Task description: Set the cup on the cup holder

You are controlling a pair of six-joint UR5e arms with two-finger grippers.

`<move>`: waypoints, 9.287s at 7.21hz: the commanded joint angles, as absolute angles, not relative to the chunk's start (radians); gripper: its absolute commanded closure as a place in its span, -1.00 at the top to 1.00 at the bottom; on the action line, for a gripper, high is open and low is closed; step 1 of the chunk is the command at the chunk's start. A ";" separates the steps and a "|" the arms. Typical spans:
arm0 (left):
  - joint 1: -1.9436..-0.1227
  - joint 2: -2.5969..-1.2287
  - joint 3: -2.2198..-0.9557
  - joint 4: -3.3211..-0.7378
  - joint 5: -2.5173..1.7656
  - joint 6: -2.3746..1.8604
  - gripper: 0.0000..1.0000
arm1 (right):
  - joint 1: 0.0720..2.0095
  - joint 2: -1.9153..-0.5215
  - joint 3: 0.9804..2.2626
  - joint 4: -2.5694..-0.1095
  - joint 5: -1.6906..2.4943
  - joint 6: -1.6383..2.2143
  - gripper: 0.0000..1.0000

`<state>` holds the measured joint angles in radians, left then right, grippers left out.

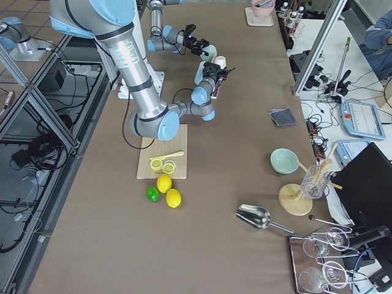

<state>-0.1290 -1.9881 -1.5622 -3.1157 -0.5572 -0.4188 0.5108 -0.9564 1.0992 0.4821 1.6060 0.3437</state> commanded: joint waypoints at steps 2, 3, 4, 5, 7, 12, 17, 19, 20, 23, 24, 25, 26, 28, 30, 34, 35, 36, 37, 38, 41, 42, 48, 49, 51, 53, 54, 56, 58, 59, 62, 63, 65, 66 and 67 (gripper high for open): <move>-0.129 -1.988 -1.557 -3.117 -0.557 -0.419 0.96 | 0.511 -0.959 1.101 0.482 1.597 0.348 1.00; -0.129 -1.988 -1.559 -3.119 -0.557 -0.419 0.96 | 0.511 -0.959 1.101 0.482 1.598 0.347 1.00; -0.127 -1.988 -1.559 -3.126 -0.557 -0.419 0.96 | 0.511 -0.957 1.104 0.480 1.600 0.345 1.00; -0.127 -1.988 -1.559 -3.126 -0.557 -0.419 0.96 | 0.511 -0.957 1.104 0.480 1.600 0.344 1.00; -0.138 -1.991 -1.569 -3.126 -0.557 -0.419 0.96 | 0.512 -0.957 1.104 0.479 1.600 0.344 1.00; -0.485 -1.990 -1.669 -3.053 -0.941 -0.385 0.96 | 0.670 -0.948 1.192 0.153 1.777 0.344 1.00; -0.939 -1.942 -1.515 -2.605 -1.439 -0.391 0.96 | 0.899 -0.959 1.310 -0.719 2.196 0.324 1.00; -0.948 -1.875 -1.529 -2.393 -1.495 -0.397 0.96 | 0.936 -0.965 1.335 -1.095 2.195 0.254 1.00; -1.057 -1.803 -1.542 -2.255 -1.713 -0.397 0.96 | 0.972 -0.963 1.336 -1.325 2.200 0.255 1.00; -1.264 -1.682 -1.539 -1.909 -2.040 -0.396 0.96 | 1.067 -0.997 1.335 -1.713 2.074 0.253 1.00; -1.334 -1.695 -1.536 -1.764 -2.143 -0.384 0.96 | 1.138 -1.041 1.336 -1.713 2.162 0.258 1.00; -1.409 -1.721 -1.539 -1.665 -2.219 -0.383 0.96 | 1.211 -1.101 1.353 -1.704 2.240 0.250 1.00; -1.466 -1.700 -1.542 -1.636 -2.321 -0.383 0.96 | 1.259 -1.215 1.430 -1.704 2.241 0.209 1.00; -1.552 -1.533 -1.604 -1.648 -2.426 -0.229 0.96 | 1.401 -1.400 1.489 -1.703 2.317 0.124 1.00; -1.601 -1.458 -1.627 -1.640 -2.438 -0.075 0.96 | 1.549 -1.567 1.566 -1.698 2.344 -0.027 1.00; -1.594 -1.482 -1.621 -1.635 -2.295 -0.086 0.96 | 1.580 -1.649 1.678 -1.697 2.287 -0.037 1.00; -1.592 -1.482 -1.635 -1.626 -2.296 -0.086 0.96 | 1.580 -1.641 1.681 -1.692 2.281 -0.032 1.00; -1.592 -1.521 -1.637 -1.568 -2.296 -0.115 0.96 | 1.582 -1.637 1.677 -1.692 2.283 -0.026 1.00; -1.589 -1.582 -1.638 -1.480 -2.293 -0.127 0.96 | 1.582 -1.637 1.674 -1.692 2.281 -0.026 1.00; -1.585 -1.600 -1.643 -1.438 -2.292 -0.126 0.96 | 1.582 -1.637 1.672 -1.692 2.281 -0.025 1.00; -1.585 -1.588 -1.646 -1.439 -2.295 -0.127 0.96 | 1.589 -1.643 1.671 -1.694 2.286 -0.025 1.00; -1.585 -1.577 -1.655 -1.439 -2.293 -0.127 0.96 | 1.589 -1.640 1.674 -1.692 2.286 -0.023 1.00; -1.585 -1.575 -1.643 -1.445 -2.292 -0.118 0.96 | 1.589 -1.638 1.674 -1.692 2.289 -0.025 1.00; -1.585 -1.575 -1.641 -1.447 -2.292 -0.118 0.96 | 1.589 -1.638 1.674 -1.692 2.289 -0.025 1.00; -1.585 -1.575 -1.640 -1.448 -2.292 -0.118 0.96 | 1.589 -1.638 1.675 -1.692 2.289 -0.025 1.00; -1.585 -1.575 -1.640 -1.447 -2.296 -0.118 0.96 | 1.589 -1.638 1.675 -1.692 2.289 -0.025 1.00; -1.585 -1.574 -1.638 -1.447 -2.299 -0.118 0.96 | 1.589 -1.638 1.675 -1.692 2.289 -0.025 1.00; -1.585 -1.571 -1.635 -1.447 -2.301 -0.118 0.96 | 1.589 -1.638 1.675 -1.692 2.289 -0.025 1.00; -1.585 -1.566 -1.637 -1.448 -2.301 -0.118 0.96 | 1.589 -1.638 1.675 -1.692 2.289 -0.025 1.00; -1.585 -1.565 -1.637 -1.448 -2.301 -0.118 0.96 | 1.589 -1.638 1.677 -1.692 2.289 -0.025 1.00; -1.585 -1.565 -1.634 -1.450 -2.301 -0.118 0.96 | 1.589 -1.638 1.677 -1.692 2.289 -0.025 1.00; -1.585 -1.565 -1.634 -1.450 -2.301 -0.118 0.96 | 1.589 -1.640 1.677 -1.693 2.289 -0.025 1.00; -1.585 -1.565 -1.634 -1.450 -2.301 -0.118 0.96 | 1.589 -1.640 1.678 -1.692 2.290 -0.025 1.00; -1.585 -1.565 -1.635 -1.450 -2.301 -0.118 0.96 | 1.589 -1.640 1.677 -1.692 2.290 -0.025 1.00; -1.585 -1.565 -1.635 -1.450 -2.301 -0.118 0.96 | 1.589 -1.638 1.678 -1.692 2.290 -0.025 1.00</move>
<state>-1.5846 -1.5647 -1.6347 -1.4495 -2.3010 -0.1181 1.5892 -1.6396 1.6774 -1.6920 2.2902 -0.0246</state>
